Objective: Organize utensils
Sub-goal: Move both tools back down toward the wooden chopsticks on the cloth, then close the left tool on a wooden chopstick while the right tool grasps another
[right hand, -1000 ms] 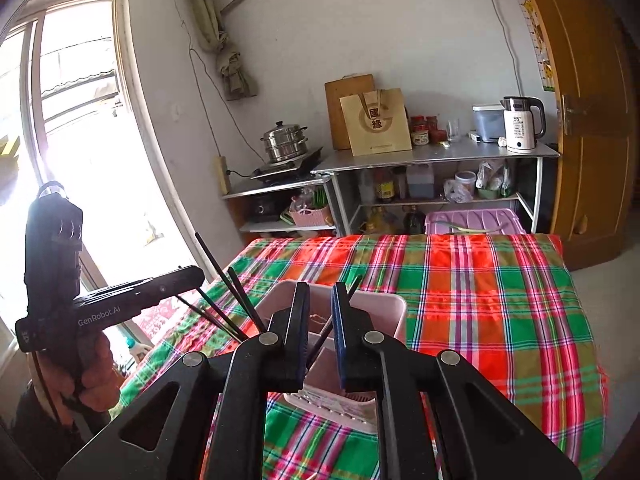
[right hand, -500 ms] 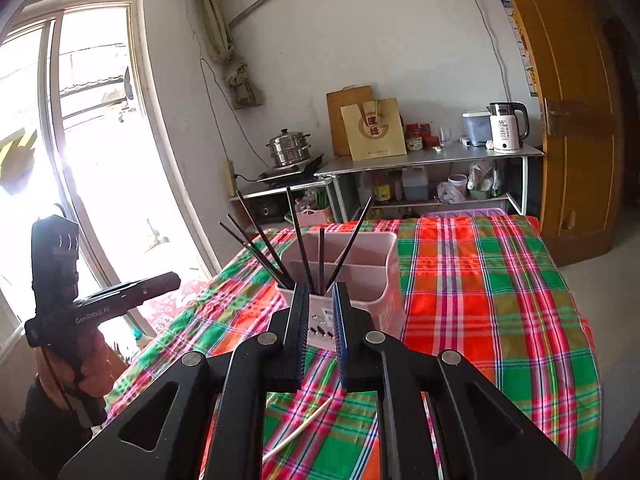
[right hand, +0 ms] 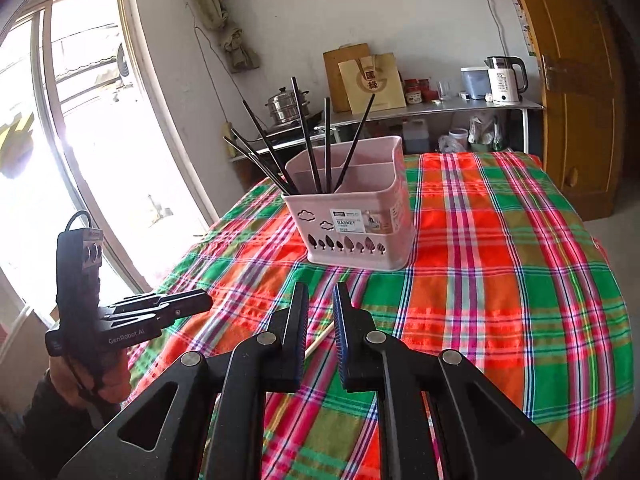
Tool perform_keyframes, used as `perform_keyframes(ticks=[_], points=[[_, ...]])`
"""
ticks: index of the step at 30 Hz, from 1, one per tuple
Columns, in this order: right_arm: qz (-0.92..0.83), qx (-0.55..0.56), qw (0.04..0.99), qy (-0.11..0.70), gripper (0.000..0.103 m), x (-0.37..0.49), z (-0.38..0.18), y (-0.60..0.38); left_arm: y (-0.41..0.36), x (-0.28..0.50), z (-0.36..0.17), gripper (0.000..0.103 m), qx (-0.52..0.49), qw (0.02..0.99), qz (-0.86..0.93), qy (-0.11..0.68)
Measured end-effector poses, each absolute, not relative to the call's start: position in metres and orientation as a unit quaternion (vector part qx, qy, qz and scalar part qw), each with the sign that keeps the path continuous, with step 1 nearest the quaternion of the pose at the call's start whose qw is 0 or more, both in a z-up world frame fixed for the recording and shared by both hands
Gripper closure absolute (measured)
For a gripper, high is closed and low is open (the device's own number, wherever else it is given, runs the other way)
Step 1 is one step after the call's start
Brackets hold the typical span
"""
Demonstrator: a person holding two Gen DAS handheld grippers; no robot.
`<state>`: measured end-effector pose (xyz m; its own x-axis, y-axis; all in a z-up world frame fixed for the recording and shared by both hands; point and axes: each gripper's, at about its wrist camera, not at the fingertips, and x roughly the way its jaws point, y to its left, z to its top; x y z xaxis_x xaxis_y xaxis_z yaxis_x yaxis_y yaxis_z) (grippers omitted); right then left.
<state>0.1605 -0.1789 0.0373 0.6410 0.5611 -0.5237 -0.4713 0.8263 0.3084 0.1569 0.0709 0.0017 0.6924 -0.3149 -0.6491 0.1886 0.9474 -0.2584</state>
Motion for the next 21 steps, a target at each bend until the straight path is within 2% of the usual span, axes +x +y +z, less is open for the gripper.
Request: perform_keyframes(ticks=[16,21], points=[[0.274,0.074,0.876,0.391,0.087,0.183,-0.016,-0.158,0.042,0.200,-0.054,0.088,-0.075,0.877,-0.136,0.454],[0.273,0.068,0.866,0.413,0.087,0.193,-0.028,-0.144,0.036,0.201,-0.054,0.088,-0.054,0.884,-0.128,0.446]])
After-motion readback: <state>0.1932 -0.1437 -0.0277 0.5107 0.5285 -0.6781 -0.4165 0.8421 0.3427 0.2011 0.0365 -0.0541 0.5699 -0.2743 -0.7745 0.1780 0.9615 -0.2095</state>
